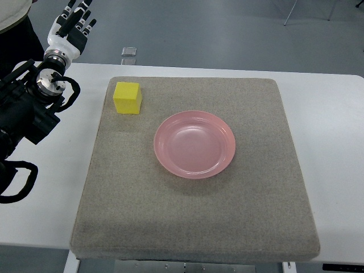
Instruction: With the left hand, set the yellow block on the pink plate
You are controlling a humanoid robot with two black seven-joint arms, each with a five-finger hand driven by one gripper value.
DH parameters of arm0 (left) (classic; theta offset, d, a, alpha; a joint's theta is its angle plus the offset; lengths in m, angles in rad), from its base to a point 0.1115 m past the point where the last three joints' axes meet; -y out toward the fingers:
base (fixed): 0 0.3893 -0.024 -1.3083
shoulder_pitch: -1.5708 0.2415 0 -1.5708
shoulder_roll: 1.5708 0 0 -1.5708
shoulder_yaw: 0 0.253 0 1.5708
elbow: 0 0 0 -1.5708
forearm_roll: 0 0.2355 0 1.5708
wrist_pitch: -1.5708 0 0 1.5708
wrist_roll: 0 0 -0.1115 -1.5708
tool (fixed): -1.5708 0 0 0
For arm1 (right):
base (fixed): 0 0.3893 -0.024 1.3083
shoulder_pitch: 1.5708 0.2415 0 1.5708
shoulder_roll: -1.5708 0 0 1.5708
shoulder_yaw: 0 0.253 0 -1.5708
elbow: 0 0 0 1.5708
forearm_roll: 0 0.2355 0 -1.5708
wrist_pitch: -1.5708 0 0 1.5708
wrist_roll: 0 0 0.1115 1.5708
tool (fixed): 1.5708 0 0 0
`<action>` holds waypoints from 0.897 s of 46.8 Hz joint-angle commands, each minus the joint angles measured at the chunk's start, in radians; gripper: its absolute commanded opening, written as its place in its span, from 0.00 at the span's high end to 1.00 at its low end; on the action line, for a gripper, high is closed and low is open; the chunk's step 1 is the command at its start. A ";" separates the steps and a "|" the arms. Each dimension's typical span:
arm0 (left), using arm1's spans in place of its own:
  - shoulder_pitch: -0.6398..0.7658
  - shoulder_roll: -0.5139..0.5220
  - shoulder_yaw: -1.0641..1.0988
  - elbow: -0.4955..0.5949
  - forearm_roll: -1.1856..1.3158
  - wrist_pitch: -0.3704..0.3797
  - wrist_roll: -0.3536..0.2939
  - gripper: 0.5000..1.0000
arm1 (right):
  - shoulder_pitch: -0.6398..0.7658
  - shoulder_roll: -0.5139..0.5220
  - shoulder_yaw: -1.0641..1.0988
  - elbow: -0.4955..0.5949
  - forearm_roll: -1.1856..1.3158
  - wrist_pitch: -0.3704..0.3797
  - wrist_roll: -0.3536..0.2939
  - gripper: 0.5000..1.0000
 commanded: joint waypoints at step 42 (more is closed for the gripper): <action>0.017 -0.003 -0.017 -0.009 -0.017 -0.006 0.000 0.01 | 0.000 0.000 0.000 0.000 0.000 0.000 0.001 0.15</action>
